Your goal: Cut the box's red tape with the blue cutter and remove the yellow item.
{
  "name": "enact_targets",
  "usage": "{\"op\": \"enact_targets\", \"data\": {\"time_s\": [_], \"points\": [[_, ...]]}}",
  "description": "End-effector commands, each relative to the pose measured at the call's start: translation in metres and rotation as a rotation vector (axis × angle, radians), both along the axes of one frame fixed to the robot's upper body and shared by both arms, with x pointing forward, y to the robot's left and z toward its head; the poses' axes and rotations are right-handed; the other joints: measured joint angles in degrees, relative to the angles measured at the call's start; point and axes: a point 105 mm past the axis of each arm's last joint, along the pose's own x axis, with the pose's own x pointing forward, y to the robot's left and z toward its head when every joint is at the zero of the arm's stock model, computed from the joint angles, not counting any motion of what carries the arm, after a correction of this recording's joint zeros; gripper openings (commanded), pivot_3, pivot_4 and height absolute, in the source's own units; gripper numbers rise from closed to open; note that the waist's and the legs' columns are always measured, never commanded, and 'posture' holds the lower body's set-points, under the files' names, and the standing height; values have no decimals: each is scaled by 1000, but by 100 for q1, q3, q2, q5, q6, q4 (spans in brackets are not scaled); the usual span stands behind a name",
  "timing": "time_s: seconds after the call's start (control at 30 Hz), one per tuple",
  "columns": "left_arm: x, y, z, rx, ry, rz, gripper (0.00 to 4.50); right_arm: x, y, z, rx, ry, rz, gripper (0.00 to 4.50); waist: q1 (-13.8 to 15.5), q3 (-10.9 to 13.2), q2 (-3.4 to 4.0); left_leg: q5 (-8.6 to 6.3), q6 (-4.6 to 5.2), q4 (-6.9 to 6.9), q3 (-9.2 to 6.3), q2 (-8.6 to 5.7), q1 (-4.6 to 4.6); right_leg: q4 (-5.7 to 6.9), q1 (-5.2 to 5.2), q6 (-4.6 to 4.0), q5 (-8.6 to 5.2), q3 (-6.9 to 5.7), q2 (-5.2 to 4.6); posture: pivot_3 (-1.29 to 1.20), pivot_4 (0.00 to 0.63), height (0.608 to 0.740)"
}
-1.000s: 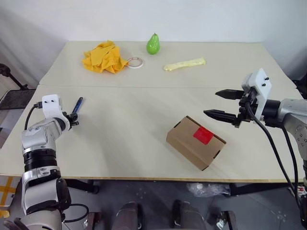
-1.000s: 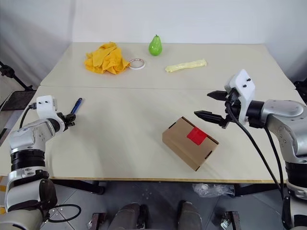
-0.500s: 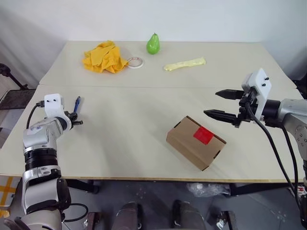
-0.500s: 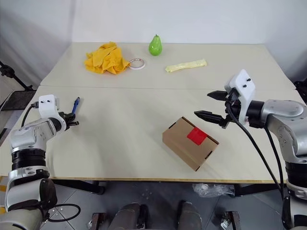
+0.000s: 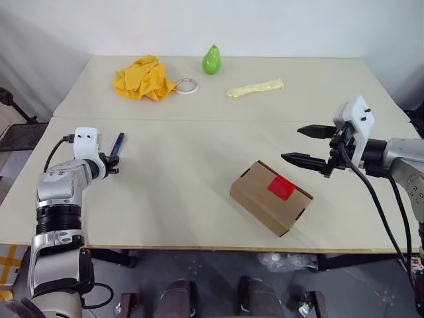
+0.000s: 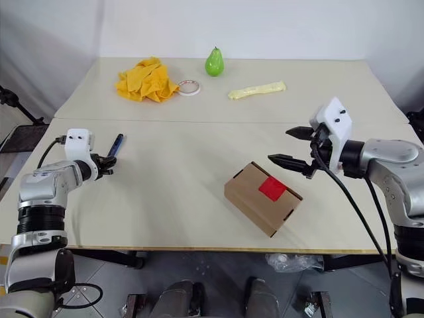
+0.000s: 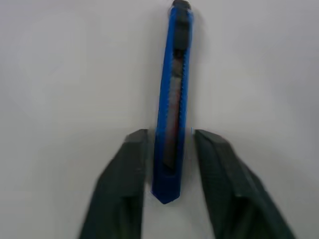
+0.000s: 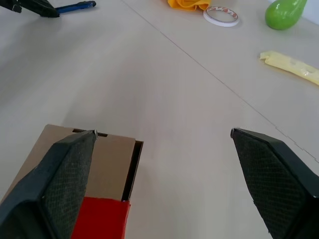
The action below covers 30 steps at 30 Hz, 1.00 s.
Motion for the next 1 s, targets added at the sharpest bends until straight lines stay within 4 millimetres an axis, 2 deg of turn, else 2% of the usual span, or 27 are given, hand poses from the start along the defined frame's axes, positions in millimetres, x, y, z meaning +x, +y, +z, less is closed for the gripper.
{"op": "enact_targets", "data": {"time_s": [0.03,0.17,0.5,0.83,1.0], "points": [[-6,-8,-16,-43,61,-17,2815,-5,2,14,6,-66,13,4500,-11,0,0,0,0,0,0,0,-1,0,0,0,0,0,0,0,150,740],[-6,-9,-11,-67,44,-20,3952,-5,2,14,6,-65,12,4500,-26,0,0,0,0,-1,0,2,0,1,-1,0,0,-2,1,0,150,740],[-4,5,-2,-182,-31,80,3952,-5,1,14,9,-66,6,4500,-37,1,-1,0,-1,0,0,4,0,2,-2,0,0,-1,2,0,150,740],[-9,25,0,-96,-32,144,3952,-4,-1,14,10,-67,-1,4500,-77,4,-7,-3,-7,-3,6,7,-2,0,-9,-1,0,-2,9,0,150,740],[-14,25,-12,-105,20,131,3952,-5,2,15,19,-70,14,4500,-131,4,-6,-4,-9,-4,11,7,-1,0,-10,-1,0,-1,11,0,150,740]]}}
